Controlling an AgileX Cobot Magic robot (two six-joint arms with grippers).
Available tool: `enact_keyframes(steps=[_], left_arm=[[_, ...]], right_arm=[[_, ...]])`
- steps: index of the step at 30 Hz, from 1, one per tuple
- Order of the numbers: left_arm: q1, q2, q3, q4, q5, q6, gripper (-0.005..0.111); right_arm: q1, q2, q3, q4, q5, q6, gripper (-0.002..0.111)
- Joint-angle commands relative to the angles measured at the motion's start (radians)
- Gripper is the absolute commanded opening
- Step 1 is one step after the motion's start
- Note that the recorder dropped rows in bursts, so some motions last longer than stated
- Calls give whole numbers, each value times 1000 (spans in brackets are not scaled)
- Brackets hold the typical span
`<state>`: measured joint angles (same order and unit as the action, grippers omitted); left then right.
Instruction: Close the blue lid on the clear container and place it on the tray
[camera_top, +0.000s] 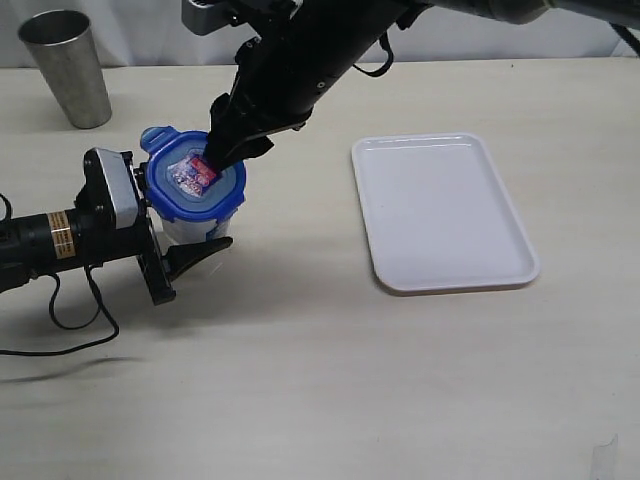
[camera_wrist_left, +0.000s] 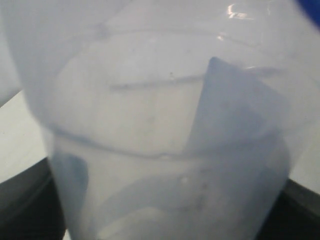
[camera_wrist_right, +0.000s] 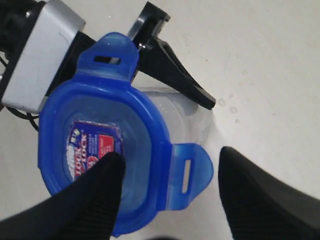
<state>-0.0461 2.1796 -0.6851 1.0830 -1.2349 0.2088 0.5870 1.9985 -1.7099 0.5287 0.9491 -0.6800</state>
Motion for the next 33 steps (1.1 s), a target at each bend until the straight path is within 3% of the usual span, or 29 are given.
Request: enact_keyframes(steps=[1,20,33], left_arm=[[-1,-4,3,9,14,-1,0],[-1,-4,3,9,14,-3,0],[-1,-4,3,9,14,-5,0]], right_arm=[[-5,17,-11,81,23,-76,47],[-5,135,-11,147,156,-87,43],[-17,136,-11,124,139,-100,43]])
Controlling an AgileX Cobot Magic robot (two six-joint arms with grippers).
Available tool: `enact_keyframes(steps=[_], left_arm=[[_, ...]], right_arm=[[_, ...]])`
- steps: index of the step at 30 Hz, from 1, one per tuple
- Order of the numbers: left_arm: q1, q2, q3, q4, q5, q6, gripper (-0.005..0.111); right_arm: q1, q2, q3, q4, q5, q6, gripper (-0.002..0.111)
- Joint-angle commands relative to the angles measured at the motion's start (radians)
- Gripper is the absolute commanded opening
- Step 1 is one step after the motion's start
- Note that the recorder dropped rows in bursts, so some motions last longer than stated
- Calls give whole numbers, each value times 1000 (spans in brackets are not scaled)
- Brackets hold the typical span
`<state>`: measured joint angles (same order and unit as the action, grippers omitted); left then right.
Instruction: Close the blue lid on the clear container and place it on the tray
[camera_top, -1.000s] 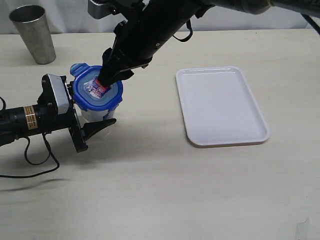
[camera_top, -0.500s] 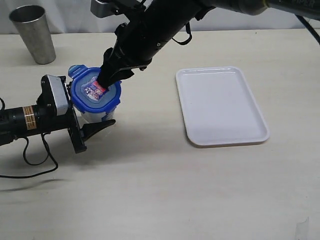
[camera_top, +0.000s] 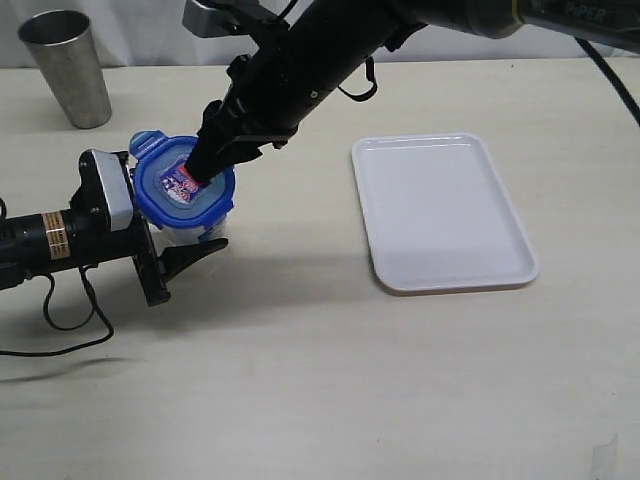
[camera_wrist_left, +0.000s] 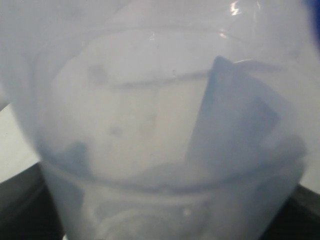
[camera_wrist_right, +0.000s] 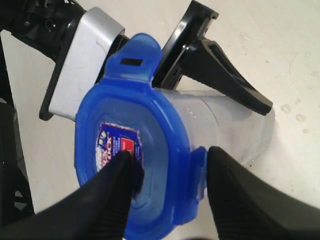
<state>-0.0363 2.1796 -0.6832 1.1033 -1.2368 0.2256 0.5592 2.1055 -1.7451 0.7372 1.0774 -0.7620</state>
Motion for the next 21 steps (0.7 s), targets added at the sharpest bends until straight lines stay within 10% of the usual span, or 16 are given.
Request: enact_keyframes(steps=[1,21], left_arm=[[-11,-4,1,-14,16,-22,0],[-11,-36,1,-43,16,262,0]], right_arm=[[7,17,25,-96,-6,-17,43],[19,-231,25,-121,55,-507,44]])
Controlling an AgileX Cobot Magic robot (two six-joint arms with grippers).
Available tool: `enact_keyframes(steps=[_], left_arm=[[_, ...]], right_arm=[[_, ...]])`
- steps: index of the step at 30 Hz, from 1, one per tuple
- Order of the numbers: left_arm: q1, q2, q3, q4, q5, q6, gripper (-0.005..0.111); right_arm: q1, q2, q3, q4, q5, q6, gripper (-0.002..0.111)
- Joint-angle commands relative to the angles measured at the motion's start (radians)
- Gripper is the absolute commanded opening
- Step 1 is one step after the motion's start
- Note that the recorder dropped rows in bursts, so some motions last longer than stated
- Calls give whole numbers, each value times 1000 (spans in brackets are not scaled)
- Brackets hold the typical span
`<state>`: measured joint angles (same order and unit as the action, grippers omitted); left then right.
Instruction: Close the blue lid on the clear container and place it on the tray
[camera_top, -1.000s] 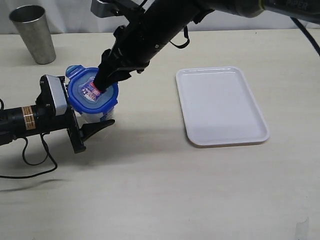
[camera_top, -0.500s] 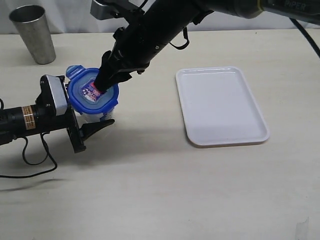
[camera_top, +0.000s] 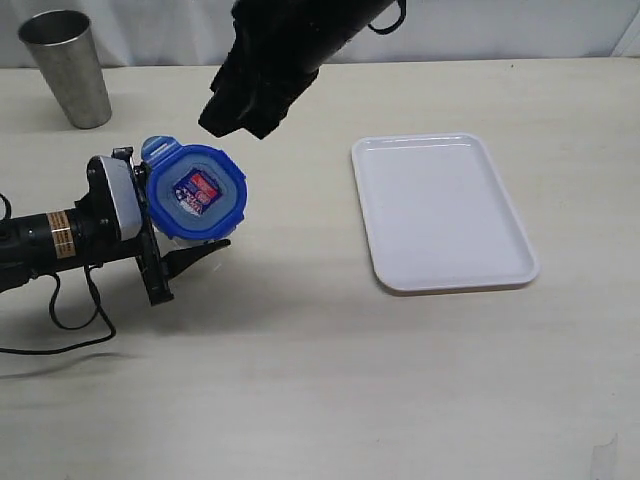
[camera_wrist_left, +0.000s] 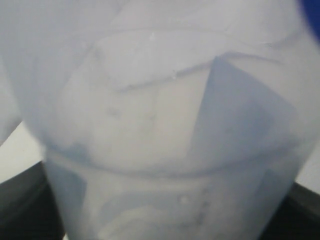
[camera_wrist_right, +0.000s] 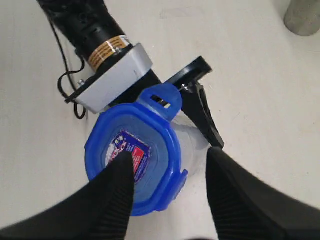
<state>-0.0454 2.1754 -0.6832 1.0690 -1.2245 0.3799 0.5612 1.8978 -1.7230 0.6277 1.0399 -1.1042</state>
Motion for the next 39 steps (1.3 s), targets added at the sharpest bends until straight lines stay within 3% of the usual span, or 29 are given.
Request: enact_keyframes(steps=[1,7,11,17,24,32,39], left_arm=[[-2,-40,1,-8,3,117,0],[-14,-56,1,5,3,120,0],[-62,-61,1,-7,3,120,0],[-107,-61,-9,-14,3,118,0],[-109,-61,-9,-13,3,113,0],[-111,-61,-9,-11,3,113,0],[-111,-61,-9,-11,3,113,0]], right_arm=[[24,-23,3,-14,114,-217,44],[134,-21,3,-76,52,-314,44],[210,-19,3,-219,-33,-262,43],[277,-3,3,-397,-14,-144,43],[279,18,3,-567,24,-50,43],[279,28,3,-564,-57,-59,43],[279,80,3,-568,9,-61,43]])
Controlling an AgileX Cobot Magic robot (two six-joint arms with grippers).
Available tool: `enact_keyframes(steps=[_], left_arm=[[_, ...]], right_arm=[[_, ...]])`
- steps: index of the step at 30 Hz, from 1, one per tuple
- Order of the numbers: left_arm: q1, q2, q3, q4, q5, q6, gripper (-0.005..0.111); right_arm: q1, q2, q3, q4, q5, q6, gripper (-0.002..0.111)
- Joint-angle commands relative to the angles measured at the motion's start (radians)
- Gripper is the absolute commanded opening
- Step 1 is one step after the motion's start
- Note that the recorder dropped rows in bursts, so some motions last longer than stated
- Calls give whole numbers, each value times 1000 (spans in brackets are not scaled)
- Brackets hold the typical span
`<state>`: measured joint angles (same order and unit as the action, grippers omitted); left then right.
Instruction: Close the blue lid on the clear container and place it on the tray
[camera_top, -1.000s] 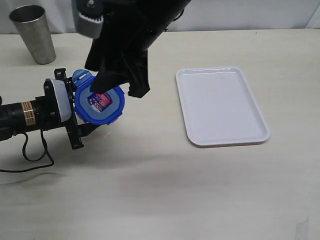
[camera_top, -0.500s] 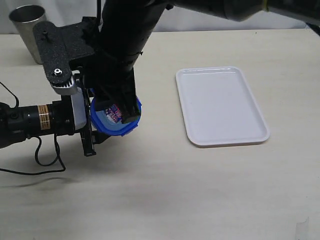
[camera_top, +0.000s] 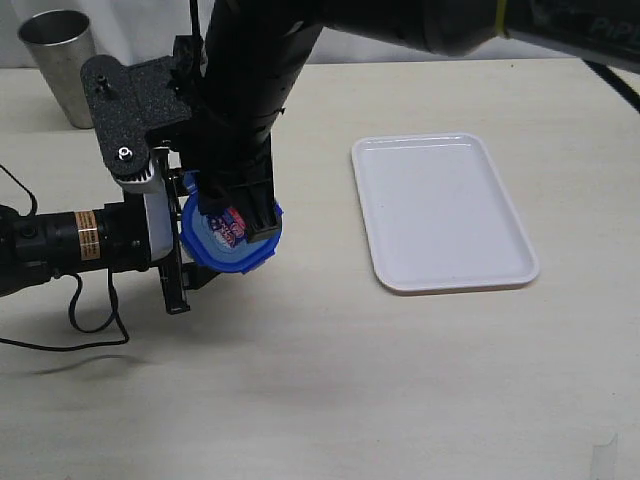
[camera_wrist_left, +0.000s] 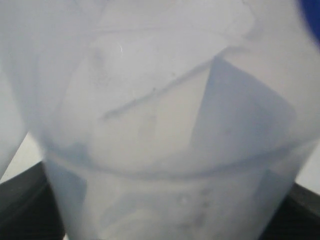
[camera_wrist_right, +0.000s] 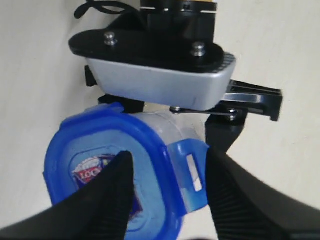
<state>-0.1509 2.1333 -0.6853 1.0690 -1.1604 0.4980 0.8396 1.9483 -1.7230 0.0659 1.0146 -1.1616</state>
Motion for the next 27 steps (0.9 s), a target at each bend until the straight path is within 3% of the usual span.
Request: enact_keyframes(steps=[1,7,16,27], left_arm=[[-5,-18,-7,-11,-61,-5,0],[-4,-18,-7,-13,-61,-5,0],[-4,-18,-7,-34,-61,-5,0],[-4,-18,-7,-34,-61,-24,0]], right_arm=[[1,35,3,-6,37,-4,43],[1,64,3,-6,42,-4,43],[1,96,3,-23,35,-4,33],[45,96,3,-60,18,-4,32]])
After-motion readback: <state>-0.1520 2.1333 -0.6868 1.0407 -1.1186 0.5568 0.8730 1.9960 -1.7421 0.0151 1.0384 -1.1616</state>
